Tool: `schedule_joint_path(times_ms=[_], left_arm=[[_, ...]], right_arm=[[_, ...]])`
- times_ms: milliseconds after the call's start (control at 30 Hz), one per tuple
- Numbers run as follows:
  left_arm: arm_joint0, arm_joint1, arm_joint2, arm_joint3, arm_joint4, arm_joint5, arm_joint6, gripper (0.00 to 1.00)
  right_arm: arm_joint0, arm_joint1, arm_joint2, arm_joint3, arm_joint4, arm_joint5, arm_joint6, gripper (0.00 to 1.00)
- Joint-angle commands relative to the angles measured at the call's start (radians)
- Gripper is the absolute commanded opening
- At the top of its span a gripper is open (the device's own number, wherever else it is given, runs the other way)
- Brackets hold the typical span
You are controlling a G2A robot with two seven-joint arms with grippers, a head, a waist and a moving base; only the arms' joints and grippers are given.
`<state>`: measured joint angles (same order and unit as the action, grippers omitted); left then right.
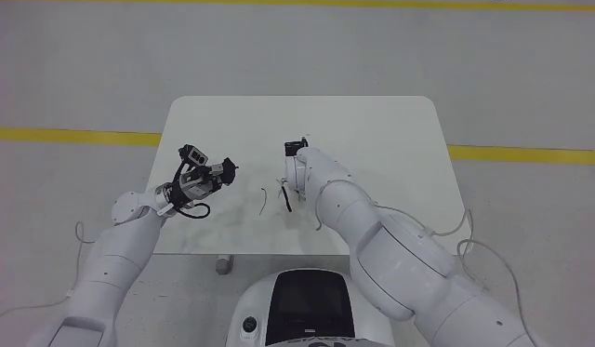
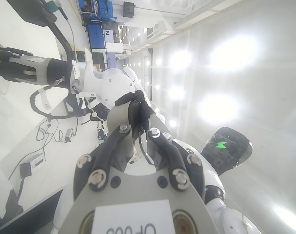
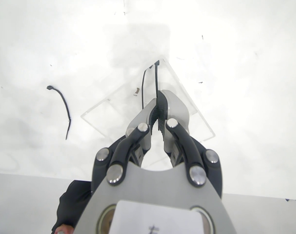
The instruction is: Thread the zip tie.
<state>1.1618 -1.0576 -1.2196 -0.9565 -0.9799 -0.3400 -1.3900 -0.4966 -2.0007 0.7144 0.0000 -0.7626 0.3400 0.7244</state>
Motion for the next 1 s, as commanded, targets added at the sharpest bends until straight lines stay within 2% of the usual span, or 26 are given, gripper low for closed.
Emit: schedule_joint_path(times_ms=[0,400,500,533,700,967], left_arm=[[0.000,0.000,0.000,0.000,0.000,0.000,0.000,0.00],[0.000,0.000,0.000,0.000,0.000,0.000,0.000,0.00],[0.000,0.000,0.000,0.000,0.000,0.000,0.000,0.00],[0.000,0.000,0.000,0.000,0.000,0.000,0.000,0.00],[0.000,0.000,0.000,0.000,0.000,0.000,0.000,0.00],[0.000,0.000,0.000,0.000,0.000,0.000,0.000,0.00]], right_arm=[[0.006,-0.002,-0.001,0.000,0.007,0.000,-0.003,0.00],[0.013,-0.003,-0.018,0.000,0.029,0.000,-0.010,0.00],[0.012,-0.004,-0.025,0.000,0.025,0.000,-0.006,0.23],[0.011,-0.005,-0.028,0.000,0.022,0.000,-0.005,0.24],[0.009,-0.006,-0.036,0.000,0.018,0.000,0.002,0.21],[0.004,-0.006,-0.039,0.000,0.012,0.000,0.015,0.10]])
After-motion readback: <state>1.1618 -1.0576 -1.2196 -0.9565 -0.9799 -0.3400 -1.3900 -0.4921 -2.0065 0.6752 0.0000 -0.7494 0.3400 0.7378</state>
